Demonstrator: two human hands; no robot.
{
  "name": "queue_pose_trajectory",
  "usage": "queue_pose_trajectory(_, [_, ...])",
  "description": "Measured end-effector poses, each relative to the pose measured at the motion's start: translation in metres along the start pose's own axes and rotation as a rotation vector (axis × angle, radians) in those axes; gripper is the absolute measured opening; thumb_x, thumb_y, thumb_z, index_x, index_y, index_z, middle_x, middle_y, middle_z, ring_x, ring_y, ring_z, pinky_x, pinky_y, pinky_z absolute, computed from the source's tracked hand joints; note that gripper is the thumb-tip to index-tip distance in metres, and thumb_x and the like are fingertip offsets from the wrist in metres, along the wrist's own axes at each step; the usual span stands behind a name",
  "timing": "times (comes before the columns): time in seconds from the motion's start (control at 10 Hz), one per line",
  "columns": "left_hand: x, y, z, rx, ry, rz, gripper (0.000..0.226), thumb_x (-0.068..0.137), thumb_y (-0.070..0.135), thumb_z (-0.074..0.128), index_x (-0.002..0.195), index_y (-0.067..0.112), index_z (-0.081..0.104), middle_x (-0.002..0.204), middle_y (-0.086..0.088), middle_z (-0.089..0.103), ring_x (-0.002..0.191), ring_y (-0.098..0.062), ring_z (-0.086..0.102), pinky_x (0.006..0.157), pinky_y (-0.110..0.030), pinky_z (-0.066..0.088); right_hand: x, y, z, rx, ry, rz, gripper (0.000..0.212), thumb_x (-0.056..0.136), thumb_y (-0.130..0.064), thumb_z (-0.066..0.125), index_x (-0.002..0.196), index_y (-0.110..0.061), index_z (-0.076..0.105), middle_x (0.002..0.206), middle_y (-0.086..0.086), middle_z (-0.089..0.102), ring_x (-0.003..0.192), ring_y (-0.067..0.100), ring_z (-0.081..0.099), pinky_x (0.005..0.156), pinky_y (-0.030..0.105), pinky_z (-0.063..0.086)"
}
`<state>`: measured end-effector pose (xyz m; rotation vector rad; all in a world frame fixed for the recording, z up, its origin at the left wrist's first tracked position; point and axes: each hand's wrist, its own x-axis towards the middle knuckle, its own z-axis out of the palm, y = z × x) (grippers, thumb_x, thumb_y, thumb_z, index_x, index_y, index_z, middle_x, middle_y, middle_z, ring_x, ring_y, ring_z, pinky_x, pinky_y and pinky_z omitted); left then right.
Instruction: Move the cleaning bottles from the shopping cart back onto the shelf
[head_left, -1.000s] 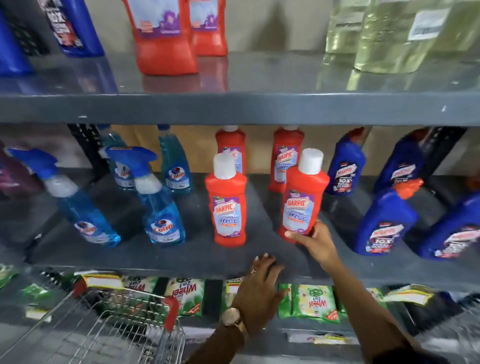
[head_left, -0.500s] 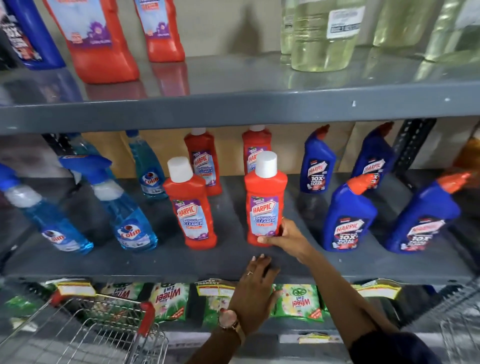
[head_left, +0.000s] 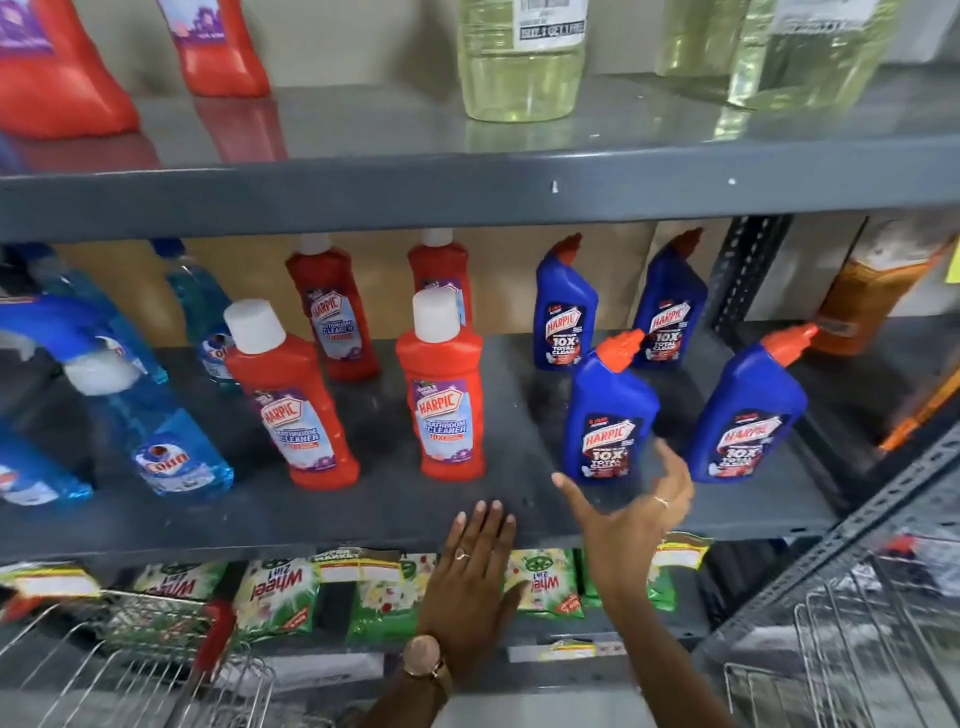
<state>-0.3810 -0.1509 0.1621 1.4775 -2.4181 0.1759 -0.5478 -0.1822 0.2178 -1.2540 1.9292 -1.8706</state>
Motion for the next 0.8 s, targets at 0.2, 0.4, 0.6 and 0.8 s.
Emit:
queue_pose_trajectory(0.2, [0.013, 0.023, 0.002, -0.03, -0.005, -0.127, 0.061, 0.085, 0.045, 0.046, 0.135, 0.011, 0.05, 0.143, -0.01, 0.051, 0.135, -0.028, 0.044, 0.113, -0.041, 0.02, 0.04, 0.018, 0.021, 0.03, -0.228, 0.211, 0.12, 0.04, -0.027, 0.096, 0.14, -0.01, 0.031, 0.136, 0.014, 0.051, 0.123, 0.03, 0.051, 0.104, 0.049, 0.044])
queue_pose_trajectory(0.4, [0.011, 0.025, 0.006, -0.012, -0.021, -0.161, 0.068, 0.08, 0.044, 0.063, 0.138, 0.013, 0.045, 0.145, -0.007, 0.05, 0.136, -0.025, 0.043, 0.117, -0.042, 0.028, 0.035, 0.025, 0.027, -0.031, -0.202, 0.191, 0.111, 0.047, -0.035, 0.093, 0.138, -0.016, 0.032, 0.131, 0.009, 0.055, 0.116, 0.025, 0.054, 0.093, 0.029, 0.042])
queue_pose_trajectory(0.6, [0.01, 0.023, 0.005, 0.026, -0.07, -0.147, 0.073, 0.08, 0.047, 0.059, 0.142, 0.013, 0.038, 0.148, -0.007, 0.045, 0.138, -0.025, 0.04, 0.116, -0.044, 0.025, 0.041, 0.022, 0.023, -0.05, -0.265, 0.167, 0.11, 0.047, -0.034, 0.092, 0.137, -0.016, 0.031, 0.13, 0.009, 0.054, 0.11, 0.018, 0.053, 0.088, 0.021, 0.039])
queue_pose_trajectory(0.8, [0.006, 0.019, -0.017, 0.042, -0.048, -0.08, 0.071, 0.083, 0.047, 0.055, 0.14, 0.007, 0.042, 0.149, -0.01, 0.039, 0.138, -0.029, 0.04, 0.114, -0.048, 0.031, 0.029, 0.002, 0.001, 0.061, -0.306, 0.188, 0.13, 0.049, -0.037, 0.093, 0.147, -0.003, 0.014, 0.152, 0.015, 0.032, 0.14, 0.027, 0.031, 0.116, 0.035, 0.029])
